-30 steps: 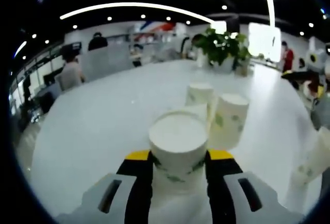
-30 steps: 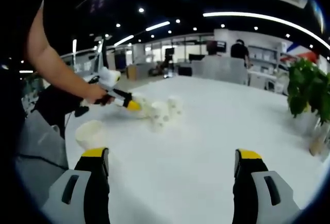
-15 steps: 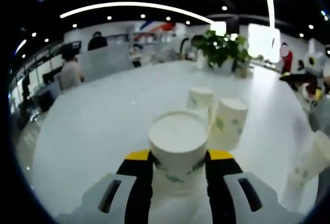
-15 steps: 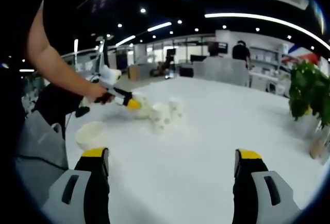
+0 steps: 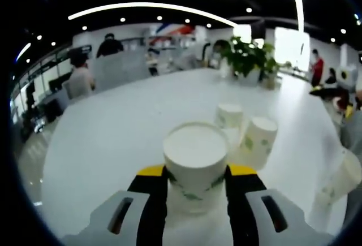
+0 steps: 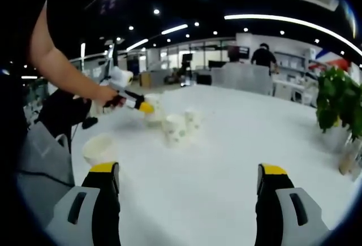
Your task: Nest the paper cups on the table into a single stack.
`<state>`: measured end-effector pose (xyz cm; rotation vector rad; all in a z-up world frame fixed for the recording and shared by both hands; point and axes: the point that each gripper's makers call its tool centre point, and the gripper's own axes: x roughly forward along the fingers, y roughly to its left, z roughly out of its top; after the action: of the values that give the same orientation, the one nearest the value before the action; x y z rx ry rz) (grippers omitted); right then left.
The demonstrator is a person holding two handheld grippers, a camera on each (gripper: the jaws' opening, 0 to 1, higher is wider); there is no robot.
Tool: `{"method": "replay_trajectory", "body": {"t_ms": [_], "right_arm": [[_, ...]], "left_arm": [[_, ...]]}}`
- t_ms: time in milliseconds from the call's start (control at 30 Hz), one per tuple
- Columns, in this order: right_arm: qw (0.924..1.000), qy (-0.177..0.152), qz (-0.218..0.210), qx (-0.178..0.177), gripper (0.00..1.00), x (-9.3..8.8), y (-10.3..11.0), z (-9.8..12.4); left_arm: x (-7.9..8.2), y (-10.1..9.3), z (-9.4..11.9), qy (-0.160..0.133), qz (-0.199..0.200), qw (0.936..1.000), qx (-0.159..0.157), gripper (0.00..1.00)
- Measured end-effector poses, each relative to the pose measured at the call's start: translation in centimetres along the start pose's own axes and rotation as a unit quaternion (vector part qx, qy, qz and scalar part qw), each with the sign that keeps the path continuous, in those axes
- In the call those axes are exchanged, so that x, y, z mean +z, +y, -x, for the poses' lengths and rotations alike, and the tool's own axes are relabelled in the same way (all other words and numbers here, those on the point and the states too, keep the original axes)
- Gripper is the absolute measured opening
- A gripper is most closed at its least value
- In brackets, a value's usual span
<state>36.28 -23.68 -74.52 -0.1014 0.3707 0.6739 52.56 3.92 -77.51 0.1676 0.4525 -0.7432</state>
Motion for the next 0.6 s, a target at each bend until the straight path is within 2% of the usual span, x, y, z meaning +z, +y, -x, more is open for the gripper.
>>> {"method": "replay_trajectory", "body": {"t_ms": [333,600], "right_arm": [[1.0000,-0.004,0.002,0.000,1.00,0.4,0.1,-0.1],[1.0000,-0.004,0.005,0.003,1.00,0.6,0.2,-0.1]], "left_arm": [[2.3,1.1,0.9,-0.011,-0.004,0.9999,0.005,0.38],[4.8,1.8,1.5,-0.013,-0.015,0.9998,-0.005,0.38]]}}
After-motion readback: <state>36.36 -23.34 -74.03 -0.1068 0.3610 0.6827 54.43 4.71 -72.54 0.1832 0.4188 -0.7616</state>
